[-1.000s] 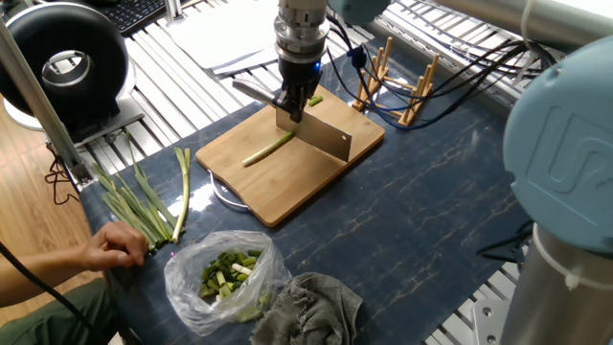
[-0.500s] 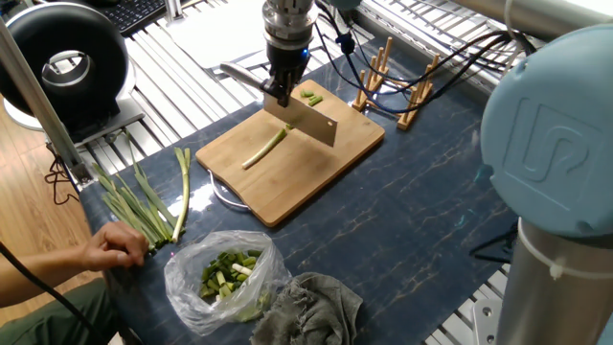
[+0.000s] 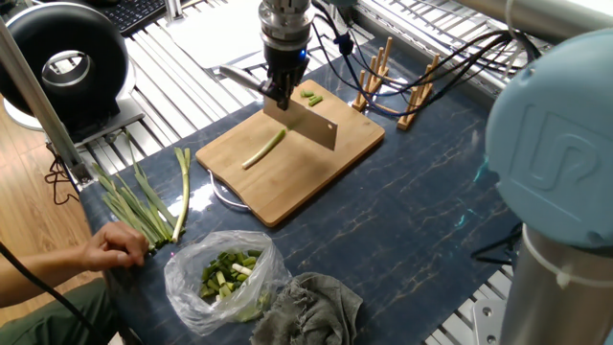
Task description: Chop the scallions
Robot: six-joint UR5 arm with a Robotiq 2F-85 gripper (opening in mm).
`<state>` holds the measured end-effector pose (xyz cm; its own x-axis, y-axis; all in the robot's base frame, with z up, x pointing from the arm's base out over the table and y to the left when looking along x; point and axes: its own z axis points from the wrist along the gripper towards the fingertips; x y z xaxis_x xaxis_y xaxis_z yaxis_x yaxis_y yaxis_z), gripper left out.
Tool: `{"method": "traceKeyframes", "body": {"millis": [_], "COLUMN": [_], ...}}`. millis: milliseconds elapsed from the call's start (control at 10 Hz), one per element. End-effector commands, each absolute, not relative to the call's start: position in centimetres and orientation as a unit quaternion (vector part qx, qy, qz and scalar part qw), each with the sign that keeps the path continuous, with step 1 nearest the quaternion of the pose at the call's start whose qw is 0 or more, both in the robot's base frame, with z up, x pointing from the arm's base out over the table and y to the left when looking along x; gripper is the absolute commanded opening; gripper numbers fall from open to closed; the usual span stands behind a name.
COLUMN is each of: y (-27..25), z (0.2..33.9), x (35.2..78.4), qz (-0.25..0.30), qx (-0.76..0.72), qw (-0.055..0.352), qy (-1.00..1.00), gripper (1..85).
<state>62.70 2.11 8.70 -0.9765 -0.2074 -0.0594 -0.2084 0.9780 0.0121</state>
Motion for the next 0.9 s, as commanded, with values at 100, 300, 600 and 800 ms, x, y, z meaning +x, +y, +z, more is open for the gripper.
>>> {"method": "traceKeyframes", "body": {"millis": [100, 300, 600, 800], "y": [2.9, 3.3, 3.3, 3.3], "z": [8.1, 7.5, 7.2, 6.7], "x": [60.7, 60.2, 60.4, 61.0], "qz": [0.022, 0.023, 0.020, 0.019], "qx": [-0.095, -0.090, -0.090, -0.090], "qw": [0.028, 0.031, 0.035, 0.040], "qy": [0.995, 0.995, 0.995, 0.995], "gripper": [1.7, 1.7, 1.7, 1.7]}}
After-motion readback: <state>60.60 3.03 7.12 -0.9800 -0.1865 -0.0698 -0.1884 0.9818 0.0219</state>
